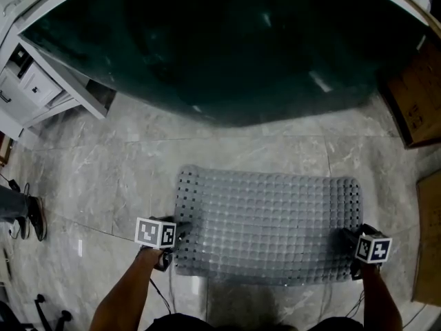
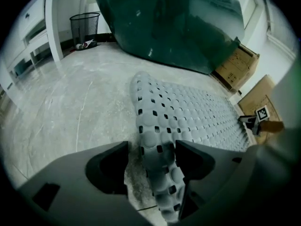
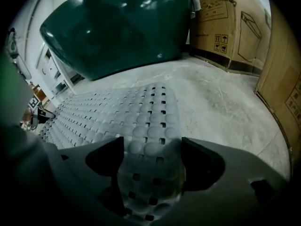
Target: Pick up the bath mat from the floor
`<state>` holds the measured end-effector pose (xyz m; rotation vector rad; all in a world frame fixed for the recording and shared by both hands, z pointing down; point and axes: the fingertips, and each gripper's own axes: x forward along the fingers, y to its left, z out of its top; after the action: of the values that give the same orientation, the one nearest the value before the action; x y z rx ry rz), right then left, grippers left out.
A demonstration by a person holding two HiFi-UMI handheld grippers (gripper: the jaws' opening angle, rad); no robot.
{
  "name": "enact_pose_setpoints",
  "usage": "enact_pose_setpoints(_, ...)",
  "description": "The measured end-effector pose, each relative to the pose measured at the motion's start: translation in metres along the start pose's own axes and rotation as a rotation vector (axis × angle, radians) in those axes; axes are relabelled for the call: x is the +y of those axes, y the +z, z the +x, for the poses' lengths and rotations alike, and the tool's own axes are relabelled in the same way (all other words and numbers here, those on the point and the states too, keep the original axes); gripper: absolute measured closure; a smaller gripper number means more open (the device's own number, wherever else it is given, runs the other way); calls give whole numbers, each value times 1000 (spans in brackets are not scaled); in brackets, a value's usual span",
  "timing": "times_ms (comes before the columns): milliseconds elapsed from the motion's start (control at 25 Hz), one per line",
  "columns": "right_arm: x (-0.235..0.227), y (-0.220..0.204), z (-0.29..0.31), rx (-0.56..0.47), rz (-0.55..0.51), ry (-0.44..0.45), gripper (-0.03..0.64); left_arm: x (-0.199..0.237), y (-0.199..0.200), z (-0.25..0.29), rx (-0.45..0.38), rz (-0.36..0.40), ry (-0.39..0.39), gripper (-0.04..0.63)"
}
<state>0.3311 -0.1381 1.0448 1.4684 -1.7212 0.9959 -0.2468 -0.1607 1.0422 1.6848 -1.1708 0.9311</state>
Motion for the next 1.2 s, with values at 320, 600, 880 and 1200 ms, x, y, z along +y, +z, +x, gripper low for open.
enact_pose_setpoints(320, 8, 1, -3, 14, -8, 4, 356, -14, 4, 2, -12, 75, 13, 399)
enact_pose_setpoints(600, 31, 6, -8, 10, -65, 68, 509, -23, 9, -4, -44, 100, -28, 453)
enact_pose_setpoints(880, 47, 24, -35, -83, -58, 167, 560, -37, 24, -29, -148, 102, -86, 494)
enact_pose_setpoints(1200, 80, 69, -77, -194, -92, 284, 565, -54, 57, -80, -280, 122, -93, 534)
